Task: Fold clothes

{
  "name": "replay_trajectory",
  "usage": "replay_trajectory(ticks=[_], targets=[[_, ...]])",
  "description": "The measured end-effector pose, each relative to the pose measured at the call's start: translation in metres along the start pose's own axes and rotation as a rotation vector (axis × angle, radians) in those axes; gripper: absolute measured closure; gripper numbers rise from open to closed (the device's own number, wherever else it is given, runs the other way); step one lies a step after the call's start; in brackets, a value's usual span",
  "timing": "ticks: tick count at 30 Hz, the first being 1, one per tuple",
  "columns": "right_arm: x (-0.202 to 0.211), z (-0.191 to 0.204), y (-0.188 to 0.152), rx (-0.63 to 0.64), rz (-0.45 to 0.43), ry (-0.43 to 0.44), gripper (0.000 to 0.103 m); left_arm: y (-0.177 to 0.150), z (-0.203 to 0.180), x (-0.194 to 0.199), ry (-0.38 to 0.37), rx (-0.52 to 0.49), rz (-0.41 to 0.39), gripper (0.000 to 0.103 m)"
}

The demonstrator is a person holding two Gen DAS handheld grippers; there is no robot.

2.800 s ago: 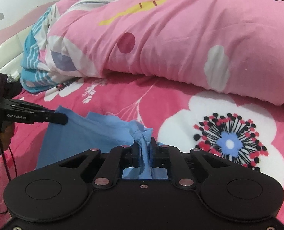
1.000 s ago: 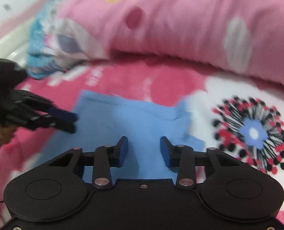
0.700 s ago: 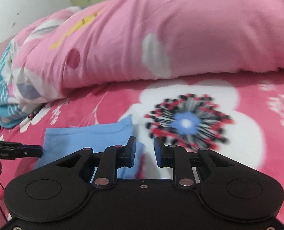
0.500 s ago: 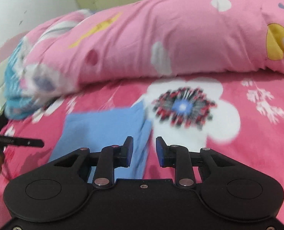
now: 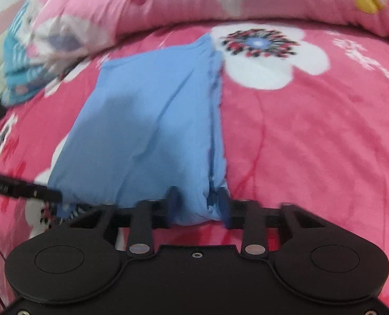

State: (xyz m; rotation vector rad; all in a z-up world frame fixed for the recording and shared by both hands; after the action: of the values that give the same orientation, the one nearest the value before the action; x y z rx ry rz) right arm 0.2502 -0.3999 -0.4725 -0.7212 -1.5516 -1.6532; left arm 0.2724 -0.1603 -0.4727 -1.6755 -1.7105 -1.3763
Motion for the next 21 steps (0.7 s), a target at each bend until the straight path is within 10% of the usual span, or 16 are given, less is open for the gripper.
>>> replay_trajectory(ticks=[8,21], targets=[[0.013,0.001,-0.004,0.233,0.011,-0.032,0.100,0.006,-0.003,0.006,0.016,-0.209,0.029,0.097],[0.028,-0.026,-0.016,0.260,0.049,-0.196,0.090,-0.006,0.018,0.042,0.092,-0.195,-0.012,0.082]])
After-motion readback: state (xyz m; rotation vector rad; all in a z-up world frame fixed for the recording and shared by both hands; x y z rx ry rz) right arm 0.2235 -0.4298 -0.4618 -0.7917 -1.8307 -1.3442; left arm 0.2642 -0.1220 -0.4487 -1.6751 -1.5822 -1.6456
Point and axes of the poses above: each gripper's, at about its wrist camera, not at the fingertips, and x roughly against the way its jaws point, z to its left, y to its top, the point moved 8 cm from there along -x, roughly the way its jaws point, and after that the axes turned 6 degrees about -y, right-handed, at the moved point
